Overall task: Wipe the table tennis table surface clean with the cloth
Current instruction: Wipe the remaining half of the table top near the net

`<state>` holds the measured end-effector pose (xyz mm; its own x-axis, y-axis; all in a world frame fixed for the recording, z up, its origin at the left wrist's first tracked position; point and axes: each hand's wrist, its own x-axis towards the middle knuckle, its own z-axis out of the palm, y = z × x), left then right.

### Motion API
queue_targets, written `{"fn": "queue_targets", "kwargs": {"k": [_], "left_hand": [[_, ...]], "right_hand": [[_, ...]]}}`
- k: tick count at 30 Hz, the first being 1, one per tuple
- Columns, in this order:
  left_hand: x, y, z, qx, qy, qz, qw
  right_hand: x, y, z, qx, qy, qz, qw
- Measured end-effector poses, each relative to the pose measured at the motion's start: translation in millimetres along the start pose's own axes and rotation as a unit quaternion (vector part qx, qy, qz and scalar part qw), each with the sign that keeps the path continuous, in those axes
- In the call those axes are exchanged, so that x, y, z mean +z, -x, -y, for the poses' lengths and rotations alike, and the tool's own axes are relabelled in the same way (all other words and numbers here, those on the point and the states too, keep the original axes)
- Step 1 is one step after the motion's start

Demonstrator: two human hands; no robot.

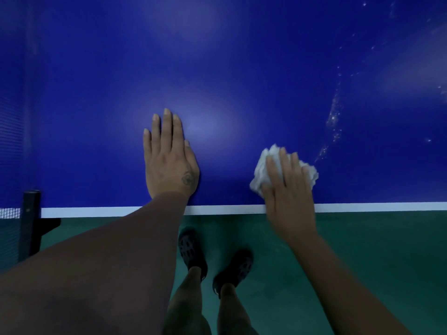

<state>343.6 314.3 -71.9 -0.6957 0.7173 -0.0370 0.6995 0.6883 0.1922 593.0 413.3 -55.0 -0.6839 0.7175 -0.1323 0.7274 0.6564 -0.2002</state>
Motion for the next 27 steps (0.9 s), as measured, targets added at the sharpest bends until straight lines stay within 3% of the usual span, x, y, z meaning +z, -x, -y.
{"fn": "queue_targets", "kwargs": {"k": [4, 11, 16, 20, 23, 27], "left_hand": [[0, 0, 0, -0.001, -0.005, 0.006, 1.0], [1, 1, 1, 0.0, 0.007, 0.007, 1.0], [2, -1, 2, 0.0, 0.002, 0.006, 1.0], [4, -1, 3, 0.002, 0.003, 0.011, 1.0], [5, -1, 3, 0.001, 0.003, 0.017, 1.0], [3, 0, 2, -0.001, 0.014, 0.017, 1.0]], "right_hand": [[2, -34, 8, 0.081, 0.035, -0.032, 0.996], [16, 38, 46, 0.005, -0.012, -0.014, 1.0], [12, -44, 39, 0.084, -0.006, -0.071, 0.994], [23, -60, 73, -0.004, 0.005, -0.095, 0.995], [30, -4, 94, -0.078, 0.0, -0.037, 0.996], [26, 39, 72, -0.111, -0.026, 0.006, 0.994]]}}
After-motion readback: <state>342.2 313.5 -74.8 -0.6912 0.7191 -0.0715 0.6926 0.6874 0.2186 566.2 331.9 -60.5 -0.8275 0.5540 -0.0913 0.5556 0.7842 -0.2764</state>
